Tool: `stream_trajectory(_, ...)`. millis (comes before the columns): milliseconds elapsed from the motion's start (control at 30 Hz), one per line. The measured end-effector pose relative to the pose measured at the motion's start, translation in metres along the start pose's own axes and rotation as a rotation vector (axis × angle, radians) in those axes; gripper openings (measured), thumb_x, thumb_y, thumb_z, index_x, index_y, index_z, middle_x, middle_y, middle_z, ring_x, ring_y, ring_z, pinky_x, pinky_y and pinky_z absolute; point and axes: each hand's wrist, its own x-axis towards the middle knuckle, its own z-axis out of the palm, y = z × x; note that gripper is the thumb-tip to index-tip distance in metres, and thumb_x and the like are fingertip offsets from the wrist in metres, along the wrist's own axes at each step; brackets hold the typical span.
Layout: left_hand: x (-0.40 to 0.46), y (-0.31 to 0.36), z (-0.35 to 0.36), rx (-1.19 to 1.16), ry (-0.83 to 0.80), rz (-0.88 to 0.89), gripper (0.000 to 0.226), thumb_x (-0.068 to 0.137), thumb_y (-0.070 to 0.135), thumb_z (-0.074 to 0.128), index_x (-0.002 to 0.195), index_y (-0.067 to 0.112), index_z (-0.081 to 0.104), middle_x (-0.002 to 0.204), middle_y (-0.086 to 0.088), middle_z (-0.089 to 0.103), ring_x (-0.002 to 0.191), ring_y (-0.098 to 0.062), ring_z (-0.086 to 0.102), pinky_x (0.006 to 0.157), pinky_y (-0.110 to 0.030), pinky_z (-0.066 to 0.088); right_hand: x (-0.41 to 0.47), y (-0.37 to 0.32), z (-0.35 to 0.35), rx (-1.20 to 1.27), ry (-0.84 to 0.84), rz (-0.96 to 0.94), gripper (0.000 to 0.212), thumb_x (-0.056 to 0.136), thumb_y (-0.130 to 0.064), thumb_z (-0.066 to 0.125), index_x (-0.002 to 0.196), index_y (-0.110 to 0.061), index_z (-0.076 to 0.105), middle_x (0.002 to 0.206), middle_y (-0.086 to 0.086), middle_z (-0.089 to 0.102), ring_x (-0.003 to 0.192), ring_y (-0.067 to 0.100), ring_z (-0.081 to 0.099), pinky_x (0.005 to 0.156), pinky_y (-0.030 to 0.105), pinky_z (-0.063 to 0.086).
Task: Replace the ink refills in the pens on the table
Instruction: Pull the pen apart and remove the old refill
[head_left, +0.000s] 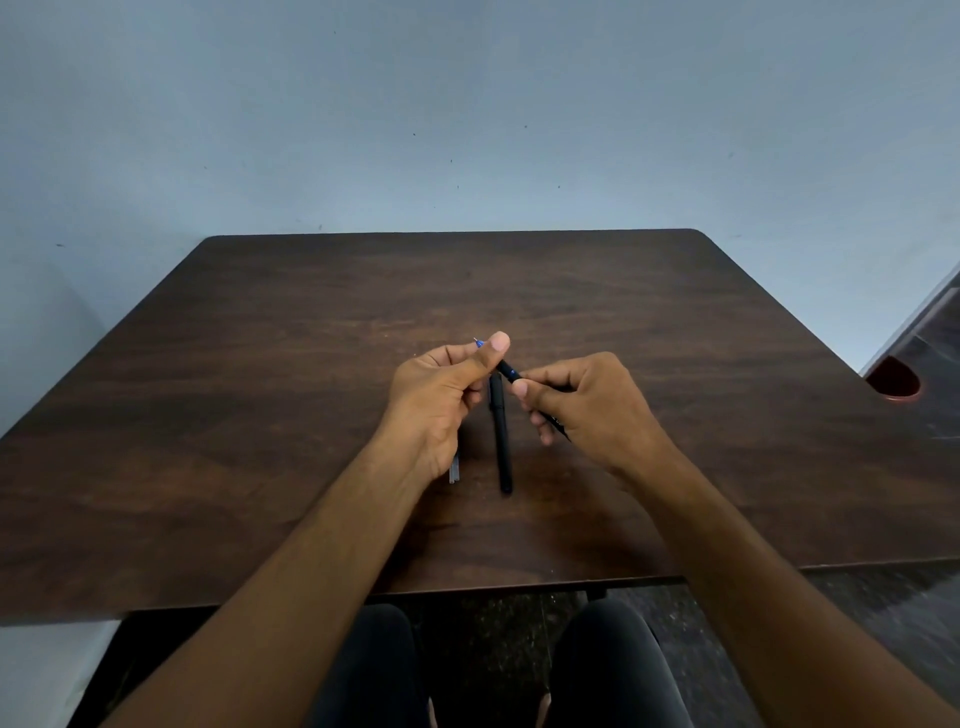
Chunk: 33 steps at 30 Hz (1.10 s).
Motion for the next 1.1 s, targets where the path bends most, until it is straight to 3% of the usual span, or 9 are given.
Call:
stream_trajectory(100, 0.000, 0.001, -0.001, 0.021, -0.074, 0.002, 0.029, 0.066, 0.035, 0.085, 0.081, 0.015, 0.069, 0.071, 0.006, 0.066, 0.060, -0.004, 0.051, 0.057, -0.019, 0.045, 0.001, -0.001, 0.001, -0.012, 0.008, -0.008, 0.012, 0.096, -0.017, 0.069, 0.087, -0.018, 0.077, 0.061, 0.001, 0.067, 0.046, 0.008, 0.058, 0.055, 0.023, 0.053)
stream_trajectory(200, -0.002, 0.005, -0.006, 0.086, -0.213, -0.013, 0.025, 0.085, 0.029, 0.072, 0.107, 0.017, 0.073, 0.106, 0.004, 0.076, 0.079, -0.003, 0.057, 0.068, -0.020, 0.042, 0.001, -0.001, -0.001, -0.028, 0.014, -0.002, 0.014, 0.097, -0.017, 0.068, 0.086, -0.015, 0.076, 0.063, 0.003, 0.067, 0.047, 0.009, 0.058, 0.056, 0.024, 0.055)
stream_trajectory(267, -0.001, 0.005, -0.010, 0.089, -0.243, 0.000, 0.021, 0.094, 0.019, 0.062, 0.113, 0.017, 0.072, 0.114, 0.002, 0.074, 0.082, -0.003, 0.055, 0.070, -0.020, 0.040, 0.002, -0.001, -0.001, -0.023, 0.011, 0.010, 0.014, 0.097, -0.017, 0.068, 0.086, -0.015, 0.076, 0.065, 0.005, 0.067, 0.049, 0.010, 0.058, 0.057, 0.025, 0.055)
stream_trajectory(533, 0.002, 0.003, -0.005, 0.020, -0.050, 0.007, 0.024, 0.069, 0.029, 0.084, 0.086, 0.013, 0.076, 0.092, -0.001, 0.075, 0.059, -0.002, 0.052, 0.060, -0.020, 0.042, 0.005, 0.000, 0.001, -0.021, 0.019, 0.004, 0.012, 0.096, -0.015, 0.070, 0.102, -0.010, 0.079, 0.063, 0.005, 0.067, 0.047, 0.012, 0.058, 0.056, 0.026, 0.053)
stream_trajectory(700, 0.004, 0.003, -0.002, 0.050, -0.029, -0.005, 0.036, 0.059, 0.041, 0.087, 0.076, 0.018, 0.065, 0.068, 0.006, 0.057, 0.059, -0.006, 0.044, 0.059, -0.022, 0.040, 0.005, -0.001, 0.001, -0.029, 0.009, -0.016, 0.013, 0.095, -0.016, 0.070, 0.103, -0.010, 0.078, 0.065, 0.005, 0.068, 0.048, 0.010, 0.059, 0.057, 0.022, 0.055)
stream_trajectory(800, 0.000, 0.006, -0.005, 0.105, -0.137, -0.005, 0.030, 0.074, 0.040, 0.080, 0.094, 0.018, 0.075, 0.087, 0.008, 0.073, 0.074, -0.005, 0.051, 0.069, -0.024, 0.039, 0.006, -0.001, 0.000, -0.038, 0.020, -0.015, 0.013, 0.096, -0.016, 0.069, 0.104, -0.011, 0.078, 0.065, 0.004, 0.068, 0.050, 0.011, 0.061, 0.060, 0.023, 0.055)
stream_trajectory(900, -0.004, 0.007, -0.009, 0.122, -0.239, 0.008, 0.024, 0.093, 0.019, 0.063, 0.116, 0.016, 0.071, 0.114, 0.002, 0.074, 0.087, -0.005, 0.057, 0.071, -0.024, 0.038, 0.006, 0.000, -0.002, -0.033, 0.030, -0.020, 0.012, 0.097, -0.016, 0.068, 0.101, -0.012, 0.079, 0.064, 0.002, 0.067, 0.050, 0.011, 0.059, 0.060, 0.026, 0.054)
stream_trajectory(967, -0.006, 0.005, -0.010, 0.122, -0.220, 0.047, 0.025, 0.095, 0.011, 0.059, 0.117, 0.014, 0.071, 0.112, 0.000, 0.075, 0.078, 0.001, 0.061, 0.070, -0.023, 0.039, 0.006, 0.001, -0.001, -0.020, 0.029, -0.022, 0.011, 0.096, -0.015, 0.069, 0.099, -0.014, 0.079, 0.063, 0.001, 0.067, 0.049, 0.010, 0.059, 0.059, 0.025, 0.053)
stream_trajectory(1100, -0.005, 0.004, -0.008, 0.069, -0.106, 0.044, 0.026, 0.080, 0.021, 0.076, 0.105, 0.011, 0.075, 0.102, -0.003, 0.077, 0.065, 0.001, 0.058, 0.065, -0.022, 0.040, 0.005, 0.000, 0.000, 0.030, 0.042, -0.029, 0.013, 0.095, -0.014, 0.070, 0.104, -0.011, 0.079, 0.064, 0.006, 0.067, 0.051, 0.016, 0.059, 0.059, 0.027, 0.055)
